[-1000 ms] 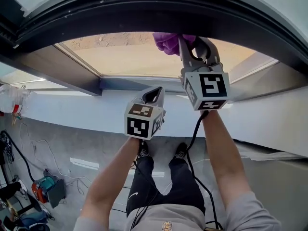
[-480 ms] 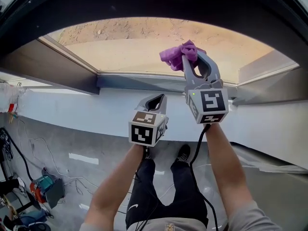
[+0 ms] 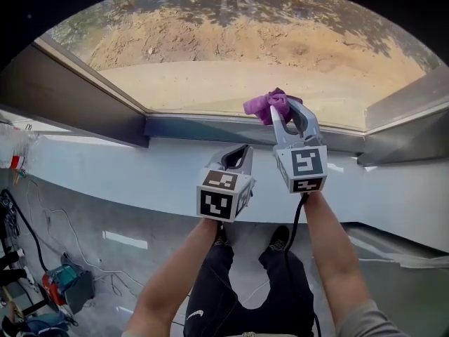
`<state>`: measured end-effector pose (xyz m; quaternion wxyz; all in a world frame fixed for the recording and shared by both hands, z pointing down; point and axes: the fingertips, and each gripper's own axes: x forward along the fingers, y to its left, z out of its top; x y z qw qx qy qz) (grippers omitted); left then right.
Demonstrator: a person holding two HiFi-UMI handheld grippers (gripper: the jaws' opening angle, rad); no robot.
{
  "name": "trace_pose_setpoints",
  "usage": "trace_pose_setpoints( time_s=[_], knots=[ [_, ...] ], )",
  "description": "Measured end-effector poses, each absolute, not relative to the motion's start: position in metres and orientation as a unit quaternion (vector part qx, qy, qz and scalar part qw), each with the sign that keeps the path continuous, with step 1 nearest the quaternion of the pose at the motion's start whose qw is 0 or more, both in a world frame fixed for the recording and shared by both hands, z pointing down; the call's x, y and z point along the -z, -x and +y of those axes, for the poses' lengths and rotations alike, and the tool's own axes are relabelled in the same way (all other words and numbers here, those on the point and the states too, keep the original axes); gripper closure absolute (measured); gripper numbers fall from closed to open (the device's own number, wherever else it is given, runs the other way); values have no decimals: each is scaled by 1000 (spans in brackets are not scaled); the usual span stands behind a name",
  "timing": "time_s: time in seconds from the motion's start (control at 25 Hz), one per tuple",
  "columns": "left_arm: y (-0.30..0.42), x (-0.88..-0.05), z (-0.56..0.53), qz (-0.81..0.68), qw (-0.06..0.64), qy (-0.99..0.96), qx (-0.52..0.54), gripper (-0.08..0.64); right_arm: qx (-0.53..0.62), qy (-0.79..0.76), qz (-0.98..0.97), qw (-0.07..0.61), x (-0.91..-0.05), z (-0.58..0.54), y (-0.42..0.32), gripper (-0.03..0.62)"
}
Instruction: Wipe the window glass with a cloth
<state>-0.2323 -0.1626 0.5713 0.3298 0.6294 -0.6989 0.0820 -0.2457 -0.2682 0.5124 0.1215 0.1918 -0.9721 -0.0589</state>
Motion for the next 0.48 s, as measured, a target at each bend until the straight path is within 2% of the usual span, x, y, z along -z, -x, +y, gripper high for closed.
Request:
trace_pose_setpoints(
  time_s=[0.48],
  knots=[
    [243, -633, -165, -694, 331, -633, -91, 560, 48, -184, -971, 144, -605, -261, 255, 494]
  ],
)
